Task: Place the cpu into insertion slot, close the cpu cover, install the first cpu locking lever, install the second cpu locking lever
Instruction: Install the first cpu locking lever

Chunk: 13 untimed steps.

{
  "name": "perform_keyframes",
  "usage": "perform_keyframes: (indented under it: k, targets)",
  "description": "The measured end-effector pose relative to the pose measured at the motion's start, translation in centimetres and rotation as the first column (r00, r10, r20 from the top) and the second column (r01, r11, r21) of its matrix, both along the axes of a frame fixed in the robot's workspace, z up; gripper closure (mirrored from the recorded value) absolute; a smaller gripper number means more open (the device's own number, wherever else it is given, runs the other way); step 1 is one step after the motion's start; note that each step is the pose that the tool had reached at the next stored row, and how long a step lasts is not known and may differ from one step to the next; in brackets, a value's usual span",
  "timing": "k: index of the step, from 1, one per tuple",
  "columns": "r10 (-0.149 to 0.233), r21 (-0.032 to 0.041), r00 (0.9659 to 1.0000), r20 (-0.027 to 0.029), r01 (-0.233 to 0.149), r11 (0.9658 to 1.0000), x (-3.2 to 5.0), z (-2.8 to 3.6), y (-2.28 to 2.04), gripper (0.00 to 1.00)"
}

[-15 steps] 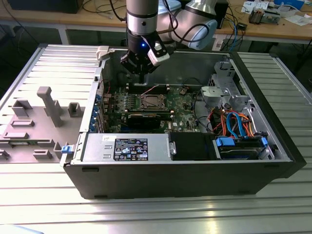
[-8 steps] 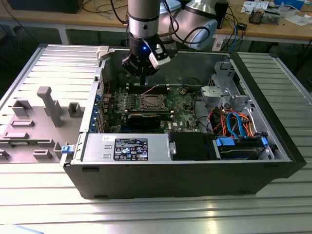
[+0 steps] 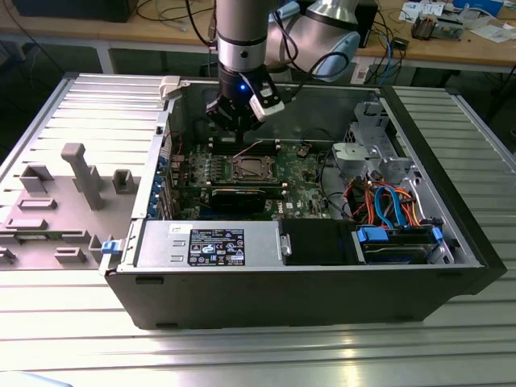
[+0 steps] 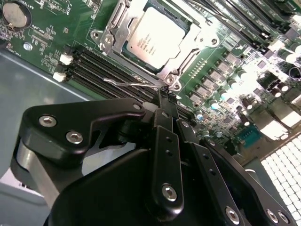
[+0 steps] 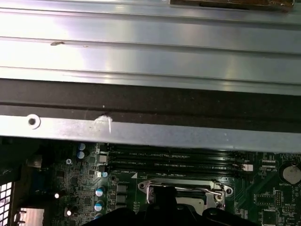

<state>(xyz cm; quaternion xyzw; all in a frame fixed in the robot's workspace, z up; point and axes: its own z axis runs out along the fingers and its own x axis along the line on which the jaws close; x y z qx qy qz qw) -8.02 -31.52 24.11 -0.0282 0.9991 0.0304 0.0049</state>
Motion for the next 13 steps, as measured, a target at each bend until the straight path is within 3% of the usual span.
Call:
perform_keyframes:
  k: [6, 10, 13]
  targets:
    - [-0.015, 0.0003, 0.9999, -0.0001, 0.015, 0.9999, 0.92, -0.96, 0.18, 0.89]
    - [-0.048, 0.0003, 0.9989, -0.0001, 0.048, 0.9989, 1.03, -1.19, 0.18, 0.89]
    - [-0.05, 0.0003, 0.9987, 0.0, 0.05, 0.9987, 1.23, -1.28, 0.23, 0.89]
